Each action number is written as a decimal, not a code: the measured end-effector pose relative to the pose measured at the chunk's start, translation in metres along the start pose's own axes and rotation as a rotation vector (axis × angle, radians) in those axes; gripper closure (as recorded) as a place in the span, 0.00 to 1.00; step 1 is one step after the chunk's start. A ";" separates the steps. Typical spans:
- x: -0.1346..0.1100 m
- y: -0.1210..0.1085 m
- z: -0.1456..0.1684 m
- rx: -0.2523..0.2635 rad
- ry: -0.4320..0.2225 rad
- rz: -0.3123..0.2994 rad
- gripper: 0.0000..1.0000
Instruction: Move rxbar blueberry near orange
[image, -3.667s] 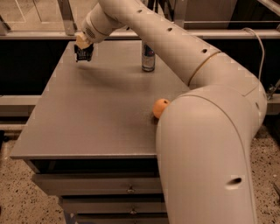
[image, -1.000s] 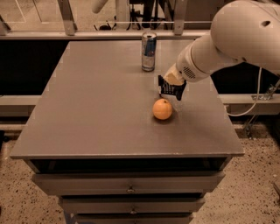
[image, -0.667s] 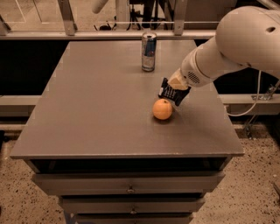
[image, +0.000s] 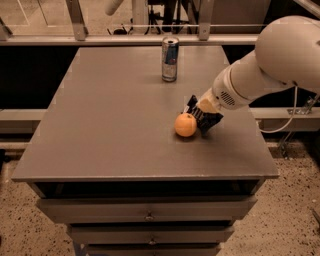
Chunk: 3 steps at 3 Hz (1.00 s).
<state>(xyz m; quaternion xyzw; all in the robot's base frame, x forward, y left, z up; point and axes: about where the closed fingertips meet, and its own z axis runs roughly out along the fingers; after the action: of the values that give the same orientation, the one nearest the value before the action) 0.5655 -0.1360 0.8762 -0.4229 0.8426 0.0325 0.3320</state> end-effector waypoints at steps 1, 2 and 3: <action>0.007 0.009 0.004 -0.031 0.022 0.013 0.85; 0.014 0.013 0.005 -0.048 0.042 0.023 0.54; 0.020 0.009 0.004 -0.039 0.057 0.025 0.24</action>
Offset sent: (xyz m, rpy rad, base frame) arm -0.0160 0.0001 -0.0208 0.0068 0.0937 -0.0010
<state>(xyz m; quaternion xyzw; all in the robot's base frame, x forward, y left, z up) 0.5525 -0.1429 0.8589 -0.4195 0.8560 0.0408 0.2993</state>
